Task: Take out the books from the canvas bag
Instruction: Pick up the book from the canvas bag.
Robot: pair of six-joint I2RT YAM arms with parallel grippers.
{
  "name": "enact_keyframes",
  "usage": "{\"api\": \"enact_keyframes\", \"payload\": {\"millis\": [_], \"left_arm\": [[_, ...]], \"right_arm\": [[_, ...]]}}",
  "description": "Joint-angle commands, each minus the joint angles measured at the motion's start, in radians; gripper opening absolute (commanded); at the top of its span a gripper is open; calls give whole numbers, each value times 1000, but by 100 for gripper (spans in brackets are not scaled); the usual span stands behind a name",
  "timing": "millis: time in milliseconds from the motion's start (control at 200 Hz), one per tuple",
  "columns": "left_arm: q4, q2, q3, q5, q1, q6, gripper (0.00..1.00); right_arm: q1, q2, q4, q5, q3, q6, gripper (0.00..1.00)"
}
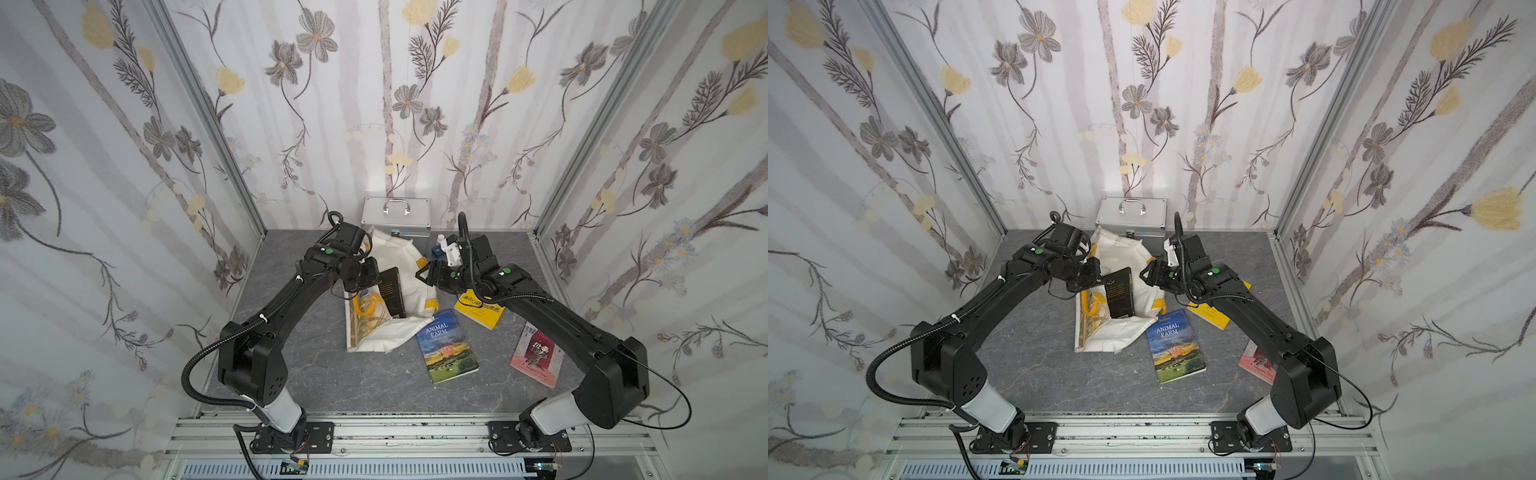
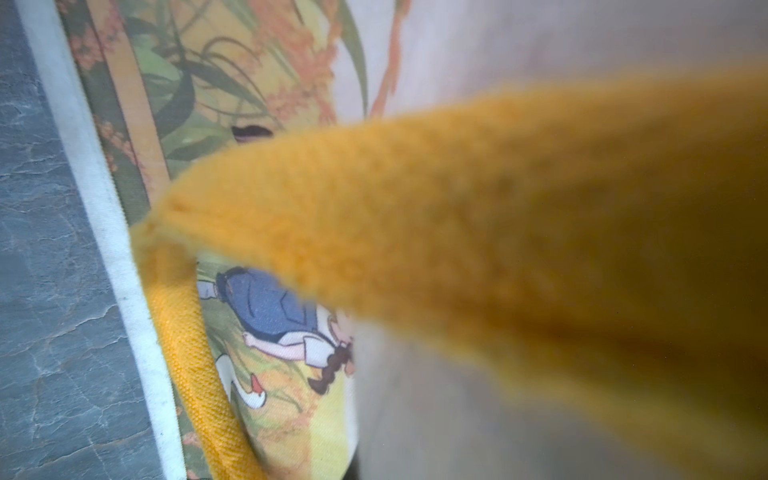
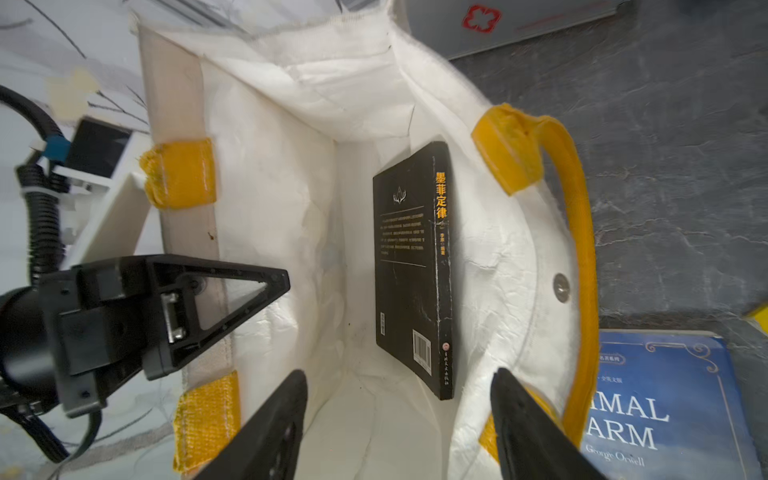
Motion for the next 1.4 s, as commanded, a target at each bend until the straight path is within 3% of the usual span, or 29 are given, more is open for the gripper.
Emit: {"api": "enact_keyframes", "payload": {"millis": [0, 145, 470, 889, 974, 1094, 1164, 1394], "left_arm": [[106, -31, -6, 17, -8, 27, 0], [142, -43, -13, 53, -13, 25, 0], [167, -32, 54, 91, -18, 20, 0], [197, 21, 75, 110, -24, -3, 0], [202, 38, 89, 119, -25, -5, 0], [197, 52, 100, 118, -26, 0, 0], [186, 56, 102, 114, -26, 7, 0], [144, 52, 95, 78, -25, 39, 0]], "right_arm": [[12, 75, -37, -45, 60, -59, 71], [15, 191, -112, 6, 143, -35, 76], [24, 385, -81, -73, 267, 7, 77], [84, 430, 225, -286, 221, 74, 75], [91, 430, 304, -306, 184, 104, 65], [82, 408, 304, -262, 168, 84, 29], [72, 370, 323, -239, 147, 77, 16], [44, 210, 427, -198, 41, 72, 5]]}}
